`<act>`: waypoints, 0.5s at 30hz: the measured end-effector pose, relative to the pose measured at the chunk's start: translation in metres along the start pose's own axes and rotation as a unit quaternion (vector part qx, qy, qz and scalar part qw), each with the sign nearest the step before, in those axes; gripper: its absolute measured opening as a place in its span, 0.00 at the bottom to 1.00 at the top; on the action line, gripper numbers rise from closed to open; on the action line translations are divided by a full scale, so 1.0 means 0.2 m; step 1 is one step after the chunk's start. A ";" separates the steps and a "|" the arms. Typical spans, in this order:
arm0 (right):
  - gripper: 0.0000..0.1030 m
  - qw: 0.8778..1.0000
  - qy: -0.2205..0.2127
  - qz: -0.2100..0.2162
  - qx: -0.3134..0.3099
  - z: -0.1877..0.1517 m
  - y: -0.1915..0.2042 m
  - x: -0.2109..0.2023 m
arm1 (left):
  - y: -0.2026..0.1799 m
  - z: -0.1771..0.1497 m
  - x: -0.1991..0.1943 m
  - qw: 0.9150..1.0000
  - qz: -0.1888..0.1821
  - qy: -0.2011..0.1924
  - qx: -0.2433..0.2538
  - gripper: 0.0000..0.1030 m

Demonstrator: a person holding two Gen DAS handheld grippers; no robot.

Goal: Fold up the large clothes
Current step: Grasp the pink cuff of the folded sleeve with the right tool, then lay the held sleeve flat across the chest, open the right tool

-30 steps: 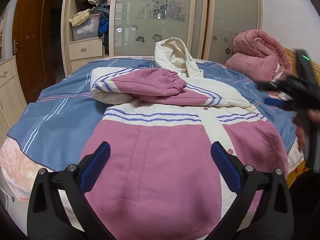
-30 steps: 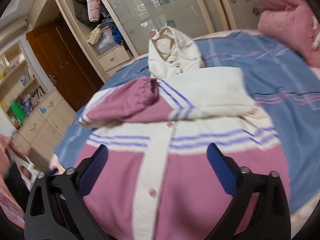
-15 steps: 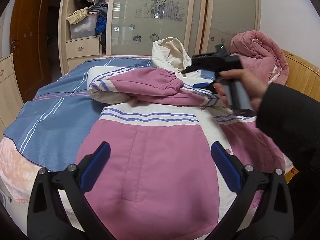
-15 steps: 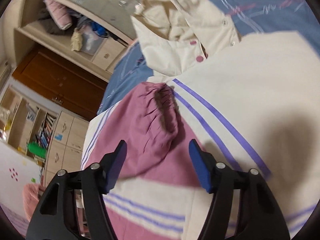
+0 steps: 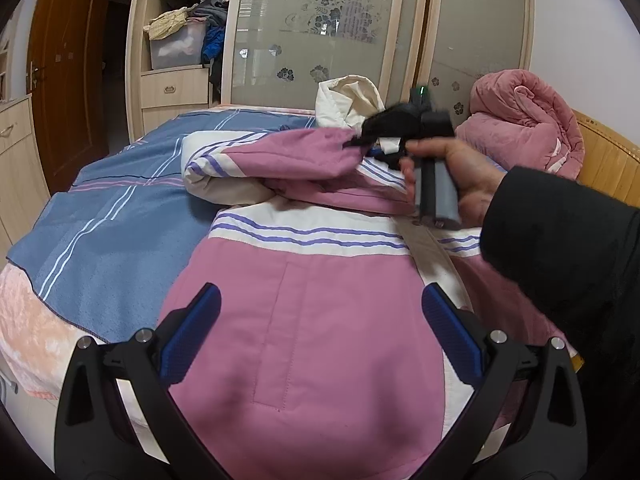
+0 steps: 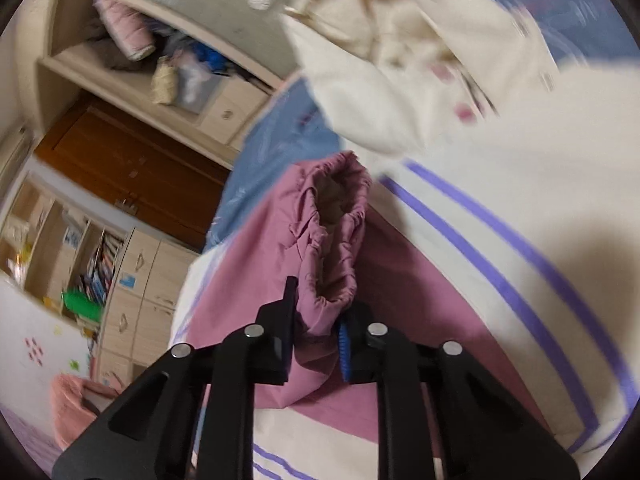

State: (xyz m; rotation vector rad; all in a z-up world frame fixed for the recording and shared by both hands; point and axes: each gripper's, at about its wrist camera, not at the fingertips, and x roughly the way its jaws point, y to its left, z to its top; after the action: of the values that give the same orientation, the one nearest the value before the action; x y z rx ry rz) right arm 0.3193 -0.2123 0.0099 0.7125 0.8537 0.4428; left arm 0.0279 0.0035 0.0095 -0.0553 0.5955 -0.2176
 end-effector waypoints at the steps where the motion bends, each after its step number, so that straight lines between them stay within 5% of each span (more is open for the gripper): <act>1: 0.15 1.000 -0.011 0.000 -0.005 0.03 0.03 -0.04 | 0.00 0.00 0.00 1.000 0.000 0.000 -0.001 0.98; 8: 0.15 0.991 -0.116 -0.016 -0.063 0.23 0.11 -0.58 | -0.01 -0.01 0.00 1.000 0.000 0.001 0.003 0.98; 15: 0.15 0.979 -0.159 -0.126 -0.030 0.21 -0.38 -1.03 | -0.01 -0.01 0.01 1.000 0.001 0.005 0.003 0.98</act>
State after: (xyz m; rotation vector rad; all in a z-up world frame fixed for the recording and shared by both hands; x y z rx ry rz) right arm 0.2370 -0.4073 0.0818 0.5906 0.6147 0.1201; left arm 0.0288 0.0017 0.0065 -0.0482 0.6041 -0.2173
